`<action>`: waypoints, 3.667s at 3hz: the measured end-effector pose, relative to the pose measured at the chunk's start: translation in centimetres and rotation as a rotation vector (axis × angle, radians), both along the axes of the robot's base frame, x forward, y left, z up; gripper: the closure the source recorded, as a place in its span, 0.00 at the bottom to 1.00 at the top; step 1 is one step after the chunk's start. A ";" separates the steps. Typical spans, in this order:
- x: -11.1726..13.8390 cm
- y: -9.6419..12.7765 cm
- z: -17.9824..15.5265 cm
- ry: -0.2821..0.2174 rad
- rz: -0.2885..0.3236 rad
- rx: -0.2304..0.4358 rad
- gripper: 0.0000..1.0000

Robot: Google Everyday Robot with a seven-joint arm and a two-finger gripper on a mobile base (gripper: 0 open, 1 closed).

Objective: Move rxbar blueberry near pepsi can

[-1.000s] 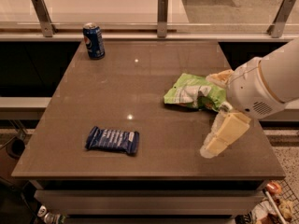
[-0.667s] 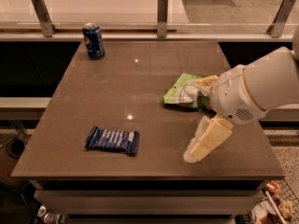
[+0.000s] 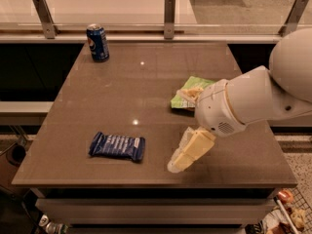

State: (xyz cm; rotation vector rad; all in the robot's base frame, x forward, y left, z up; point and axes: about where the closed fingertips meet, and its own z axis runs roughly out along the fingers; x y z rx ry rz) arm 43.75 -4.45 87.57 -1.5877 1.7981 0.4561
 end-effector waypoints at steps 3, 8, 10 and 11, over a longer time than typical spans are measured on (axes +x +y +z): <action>0.7 2.8 -2.4 -0.011 0.015 0.102 0.00; -0.5 11.1 -6.2 0.079 0.097 0.232 0.00; -1.1 12.4 -6.1 0.063 0.101 0.261 0.39; -1.2 12.5 -6.0 0.061 0.104 0.259 0.62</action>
Offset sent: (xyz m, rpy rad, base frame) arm 0.0135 0.0290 -0.0287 0.1216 -0.0238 0.0227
